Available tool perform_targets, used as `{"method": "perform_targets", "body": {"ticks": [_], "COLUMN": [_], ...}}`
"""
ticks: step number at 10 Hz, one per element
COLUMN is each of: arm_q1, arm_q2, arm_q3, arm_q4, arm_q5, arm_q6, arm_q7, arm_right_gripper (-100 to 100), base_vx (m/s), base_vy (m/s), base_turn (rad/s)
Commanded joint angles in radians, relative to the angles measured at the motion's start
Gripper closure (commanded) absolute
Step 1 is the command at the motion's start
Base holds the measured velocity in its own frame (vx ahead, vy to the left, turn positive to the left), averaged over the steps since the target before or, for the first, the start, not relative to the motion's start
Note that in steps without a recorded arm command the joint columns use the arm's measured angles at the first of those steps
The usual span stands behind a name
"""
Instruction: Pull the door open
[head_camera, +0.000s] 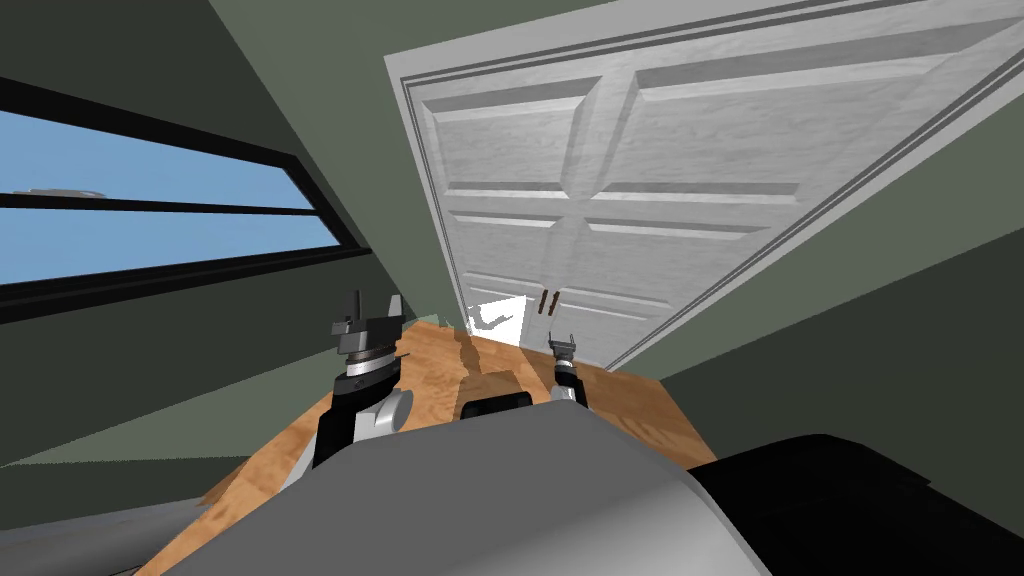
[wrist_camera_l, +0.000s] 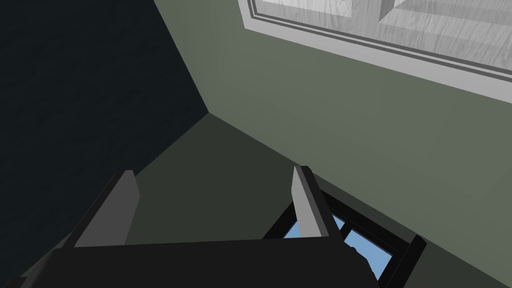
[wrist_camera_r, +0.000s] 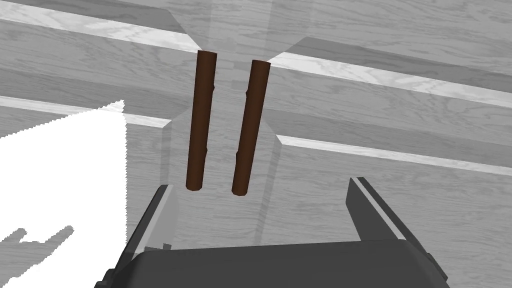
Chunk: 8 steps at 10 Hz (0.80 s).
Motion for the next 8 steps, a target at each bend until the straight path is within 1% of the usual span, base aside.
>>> {"method": "perform_targets", "body": {"ticks": [1, 2, 4, 5, 8], "arm_q1": [-0.004, -0.009, -0.019, -0.019, -0.033], "arm_q2": [-0.007, -0.012, -0.024, -0.024, -0.039], "arm_q3": [0.006, 0.010, 0.019, 0.019, 0.030], "arm_q4": [0.029, 0.055, 0.106, 0.106, 0.173], "arm_q5": [-0.010, -0.029, -0.065, -0.065, -0.112], "arm_q6": [-0.014, -0.025, -0.045, -0.045, -0.073], "arm_q7": [-0.023, -0.045, -0.088, -0.088, -0.145], "arm_right_gripper": [-100, -100, -100, -100, -100], "base_vx": [0.057, 0.045, 0.072, 0.059, 0.062], "base_vy": [-0.040, -0.030, -0.042, -0.043, -0.044], "base_turn": [0.040, 0.095, 0.159, 0.027, 0.114]}}
